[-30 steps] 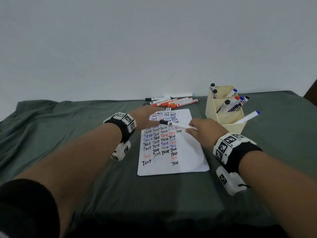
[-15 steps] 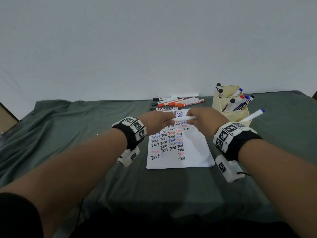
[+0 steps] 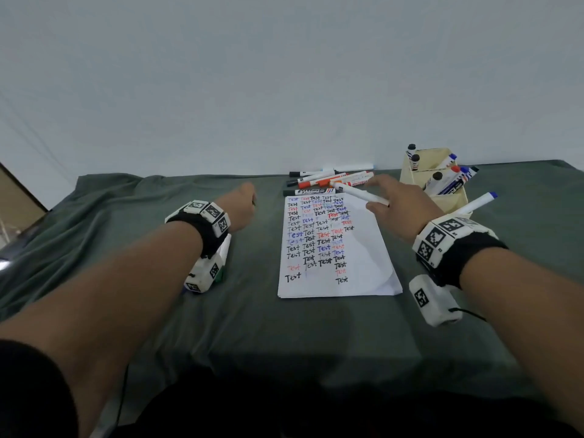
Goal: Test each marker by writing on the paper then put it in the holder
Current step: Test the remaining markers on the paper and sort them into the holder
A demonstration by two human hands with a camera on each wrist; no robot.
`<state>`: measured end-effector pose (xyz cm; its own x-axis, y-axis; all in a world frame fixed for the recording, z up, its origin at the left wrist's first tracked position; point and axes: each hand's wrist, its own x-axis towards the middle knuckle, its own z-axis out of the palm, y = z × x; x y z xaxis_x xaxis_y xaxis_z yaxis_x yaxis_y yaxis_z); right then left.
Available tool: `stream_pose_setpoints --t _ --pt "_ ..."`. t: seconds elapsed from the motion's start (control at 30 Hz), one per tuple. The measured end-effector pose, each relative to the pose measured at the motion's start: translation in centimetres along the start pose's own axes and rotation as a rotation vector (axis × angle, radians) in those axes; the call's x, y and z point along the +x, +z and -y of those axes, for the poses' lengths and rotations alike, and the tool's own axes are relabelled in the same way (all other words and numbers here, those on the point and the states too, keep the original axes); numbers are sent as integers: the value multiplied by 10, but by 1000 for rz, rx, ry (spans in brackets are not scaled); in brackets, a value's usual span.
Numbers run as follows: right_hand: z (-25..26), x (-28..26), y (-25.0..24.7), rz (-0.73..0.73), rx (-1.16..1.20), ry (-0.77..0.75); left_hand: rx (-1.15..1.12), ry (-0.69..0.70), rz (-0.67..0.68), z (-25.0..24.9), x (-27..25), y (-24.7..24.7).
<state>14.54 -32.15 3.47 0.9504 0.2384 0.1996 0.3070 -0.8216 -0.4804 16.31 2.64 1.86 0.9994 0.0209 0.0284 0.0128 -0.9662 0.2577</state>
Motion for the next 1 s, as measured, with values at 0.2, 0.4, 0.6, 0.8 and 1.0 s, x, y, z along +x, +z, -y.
stream_pose_setpoints --t 0.2,0.4,0.6,0.8,1.0 --pt "7 -6 16 -136 285 101 103 30 61 3 -1 9" --pt "11 -2 25 -275 874 258 392 129 173 1 3 14" --pt "0 3 41 -306 1410 511 447 153 256 0 7 19" --pt "-15 10 57 -328 1593 680 351 93 218 5 6 19" --pt "-19 26 65 -349 1732 695 304 265 22 -30 -3 28"
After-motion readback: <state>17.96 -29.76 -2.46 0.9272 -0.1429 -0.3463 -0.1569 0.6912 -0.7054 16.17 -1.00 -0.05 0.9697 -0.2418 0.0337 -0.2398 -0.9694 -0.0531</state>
